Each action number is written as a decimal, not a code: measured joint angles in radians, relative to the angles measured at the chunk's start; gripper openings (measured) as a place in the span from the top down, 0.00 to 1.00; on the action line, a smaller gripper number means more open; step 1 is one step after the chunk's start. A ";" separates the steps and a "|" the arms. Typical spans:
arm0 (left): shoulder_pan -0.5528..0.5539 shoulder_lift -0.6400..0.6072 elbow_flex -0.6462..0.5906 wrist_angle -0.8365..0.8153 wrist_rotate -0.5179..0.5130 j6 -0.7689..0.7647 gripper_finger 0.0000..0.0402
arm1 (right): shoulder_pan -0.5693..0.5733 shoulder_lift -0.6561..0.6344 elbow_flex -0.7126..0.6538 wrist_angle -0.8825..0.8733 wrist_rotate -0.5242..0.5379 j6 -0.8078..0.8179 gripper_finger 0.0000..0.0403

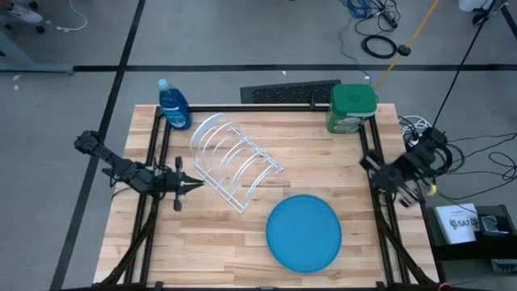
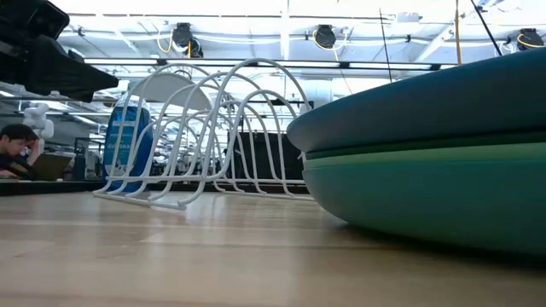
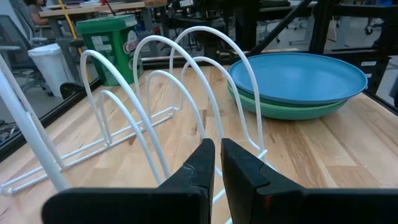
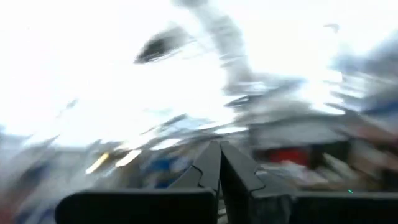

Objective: Sort dishes
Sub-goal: Put the blue plate on the dish rack

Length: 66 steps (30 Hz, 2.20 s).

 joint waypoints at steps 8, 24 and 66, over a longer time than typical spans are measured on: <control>0.000 0.000 0.000 0.002 0.000 0.000 0.92 | -0.002 0.152 0.067 -0.112 0.237 0.068 1.00; 0.042 0.002 -0.002 0.443 -0.082 -0.126 0.92 | -0.036 0.472 0.197 -0.152 0.316 -0.004 1.00; 0.054 0.388 0.033 0.864 0.313 -0.020 0.92 | -0.492 1.317 0.655 -1.045 -0.190 0.095 0.37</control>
